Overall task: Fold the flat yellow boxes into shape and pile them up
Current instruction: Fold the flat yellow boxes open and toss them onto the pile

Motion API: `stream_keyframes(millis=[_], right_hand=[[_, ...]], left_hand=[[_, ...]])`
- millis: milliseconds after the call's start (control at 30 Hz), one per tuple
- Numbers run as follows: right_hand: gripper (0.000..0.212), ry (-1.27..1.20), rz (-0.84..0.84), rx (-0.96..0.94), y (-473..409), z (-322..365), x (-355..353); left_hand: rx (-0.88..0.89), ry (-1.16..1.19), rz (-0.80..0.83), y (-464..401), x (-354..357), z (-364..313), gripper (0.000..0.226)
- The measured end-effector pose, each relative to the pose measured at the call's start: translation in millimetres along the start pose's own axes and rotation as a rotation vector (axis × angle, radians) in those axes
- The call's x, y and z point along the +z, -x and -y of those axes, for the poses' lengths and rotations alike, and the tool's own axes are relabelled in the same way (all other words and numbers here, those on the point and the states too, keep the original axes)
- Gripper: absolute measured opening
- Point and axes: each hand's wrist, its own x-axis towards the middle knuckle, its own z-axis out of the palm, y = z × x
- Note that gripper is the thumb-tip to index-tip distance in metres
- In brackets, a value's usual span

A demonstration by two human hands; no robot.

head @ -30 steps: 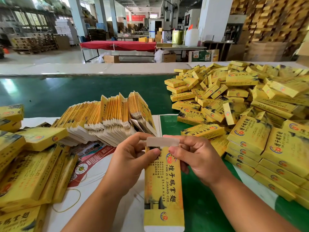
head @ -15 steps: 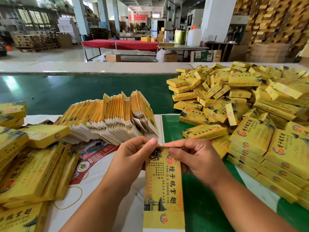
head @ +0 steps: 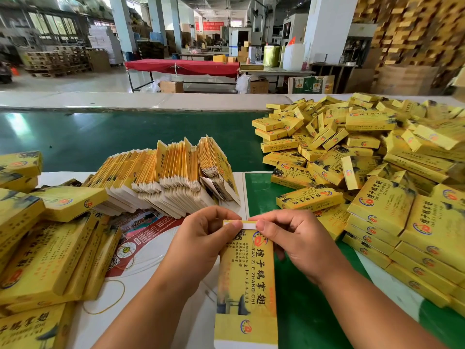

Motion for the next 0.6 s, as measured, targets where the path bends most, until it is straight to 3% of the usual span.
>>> stream_keyframes(millis=[200,400,500,600], right_hand=[[0.018,0.023,-0.038,-0.022,0.0,-0.9,-0.8],[0.013,-0.002,-0.087,-0.088,1.3,1.7,0.7],[0.020,0.068,-0.225,-0.146,4.2,3.7,2.8],[0.022,0.136,-0.381,-0.243,7.5,6.5,7.6]], left_hand=[[0.045,-0.010,-0.010,-1.0,1.6,4.3,0.002],[0.051,-0.012,-0.056,1.8,6.9,2.5,0.029],[0.057,-0.197,-0.166,2.9,8.9,2.4,0.049],[0.162,-0.549,-0.233,6.5,12.0,6.4,0.070]])
